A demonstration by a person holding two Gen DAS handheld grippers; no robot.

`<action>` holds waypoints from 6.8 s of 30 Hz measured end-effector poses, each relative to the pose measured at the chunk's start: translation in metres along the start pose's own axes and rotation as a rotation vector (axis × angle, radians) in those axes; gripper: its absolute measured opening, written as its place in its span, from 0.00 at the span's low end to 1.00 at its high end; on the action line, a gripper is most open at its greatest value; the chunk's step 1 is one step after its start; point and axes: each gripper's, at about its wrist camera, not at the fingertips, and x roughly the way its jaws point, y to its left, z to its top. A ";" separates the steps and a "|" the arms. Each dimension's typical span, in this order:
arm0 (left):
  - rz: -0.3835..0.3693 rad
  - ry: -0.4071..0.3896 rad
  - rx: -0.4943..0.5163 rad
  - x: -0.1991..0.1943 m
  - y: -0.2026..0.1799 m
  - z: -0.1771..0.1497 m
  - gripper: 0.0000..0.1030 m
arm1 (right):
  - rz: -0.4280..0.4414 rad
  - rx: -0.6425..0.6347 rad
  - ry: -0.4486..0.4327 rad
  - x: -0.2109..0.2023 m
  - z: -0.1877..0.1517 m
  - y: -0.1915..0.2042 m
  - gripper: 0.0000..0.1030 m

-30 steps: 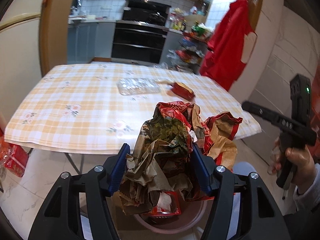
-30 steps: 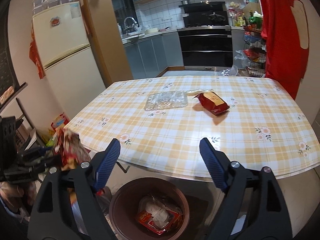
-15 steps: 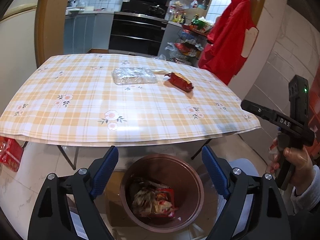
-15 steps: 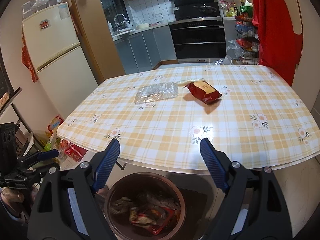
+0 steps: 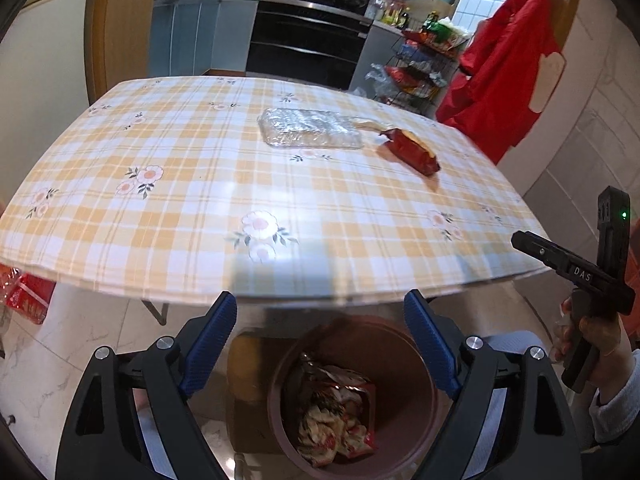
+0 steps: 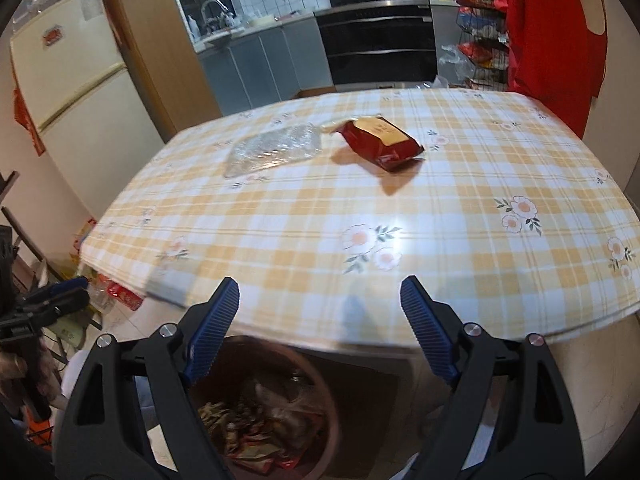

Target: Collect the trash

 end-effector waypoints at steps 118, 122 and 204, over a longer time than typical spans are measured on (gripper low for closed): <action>-0.307 0.342 0.742 0.260 -0.021 0.176 0.93 | 0.068 0.044 0.089 0.126 0.101 -0.065 0.50; -0.327 0.343 0.712 0.250 -0.019 0.174 0.93 | 0.073 0.040 0.072 0.118 0.104 -0.061 0.50; -0.093 -0.087 0.147 -0.019 -0.031 -0.034 0.94 | 0.210 -0.214 0.316 0.008 -0.070 0.088 0.70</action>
